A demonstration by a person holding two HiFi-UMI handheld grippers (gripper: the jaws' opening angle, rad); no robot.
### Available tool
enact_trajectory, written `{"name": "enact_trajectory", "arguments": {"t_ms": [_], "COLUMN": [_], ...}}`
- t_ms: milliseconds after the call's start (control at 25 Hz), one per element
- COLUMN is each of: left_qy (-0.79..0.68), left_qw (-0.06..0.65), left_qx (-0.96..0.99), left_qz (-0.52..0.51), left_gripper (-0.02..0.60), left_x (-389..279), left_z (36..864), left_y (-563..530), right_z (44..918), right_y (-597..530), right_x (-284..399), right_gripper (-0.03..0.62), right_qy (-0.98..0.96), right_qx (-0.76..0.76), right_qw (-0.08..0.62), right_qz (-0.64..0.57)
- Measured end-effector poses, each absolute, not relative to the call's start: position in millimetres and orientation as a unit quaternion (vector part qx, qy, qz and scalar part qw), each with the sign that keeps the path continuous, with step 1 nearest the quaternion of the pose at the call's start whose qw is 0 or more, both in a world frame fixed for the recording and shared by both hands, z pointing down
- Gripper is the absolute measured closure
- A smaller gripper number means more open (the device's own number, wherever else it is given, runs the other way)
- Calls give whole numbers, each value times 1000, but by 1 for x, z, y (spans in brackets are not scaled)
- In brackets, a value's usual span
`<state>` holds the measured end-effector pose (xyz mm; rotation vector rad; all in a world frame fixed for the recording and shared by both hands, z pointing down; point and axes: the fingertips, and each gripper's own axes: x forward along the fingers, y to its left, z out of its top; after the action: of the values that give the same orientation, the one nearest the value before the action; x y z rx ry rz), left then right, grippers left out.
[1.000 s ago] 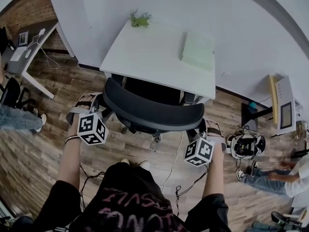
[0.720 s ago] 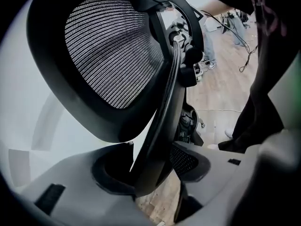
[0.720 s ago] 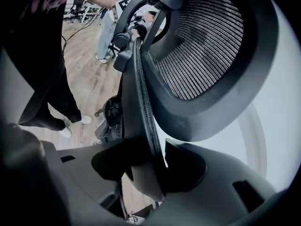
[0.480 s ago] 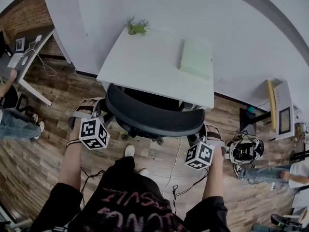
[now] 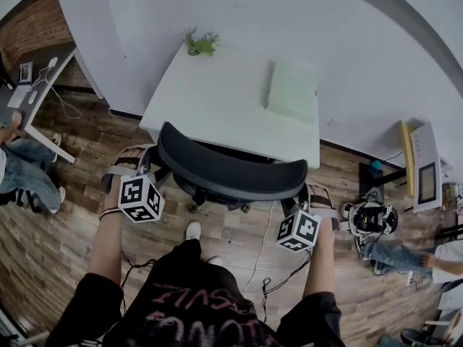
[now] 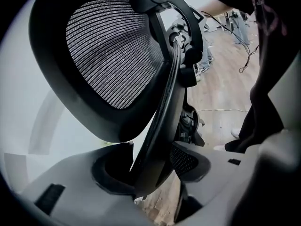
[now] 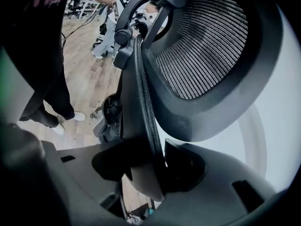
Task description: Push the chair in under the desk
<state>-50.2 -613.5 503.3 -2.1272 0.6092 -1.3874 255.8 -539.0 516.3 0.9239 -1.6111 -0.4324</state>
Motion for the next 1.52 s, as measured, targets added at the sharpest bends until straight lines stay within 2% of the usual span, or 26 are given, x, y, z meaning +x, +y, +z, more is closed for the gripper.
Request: {"name": "enact_trajectory", "arguments": {"t_ms": [1520], "left_qy": [231], "left_qw": [260], "left_qx": [-785], "left_qz": [-512], "left_gripper": [325], "left_x": [-41], "left_z": [506], "left_y": [-691], "right_z": [519], "right_y": [-609], "right_x": [263], "right_gripper": [381], "right_qy": [-678], "right_qx": [408], "right_qw": [582], "right_qz": [-189]}}
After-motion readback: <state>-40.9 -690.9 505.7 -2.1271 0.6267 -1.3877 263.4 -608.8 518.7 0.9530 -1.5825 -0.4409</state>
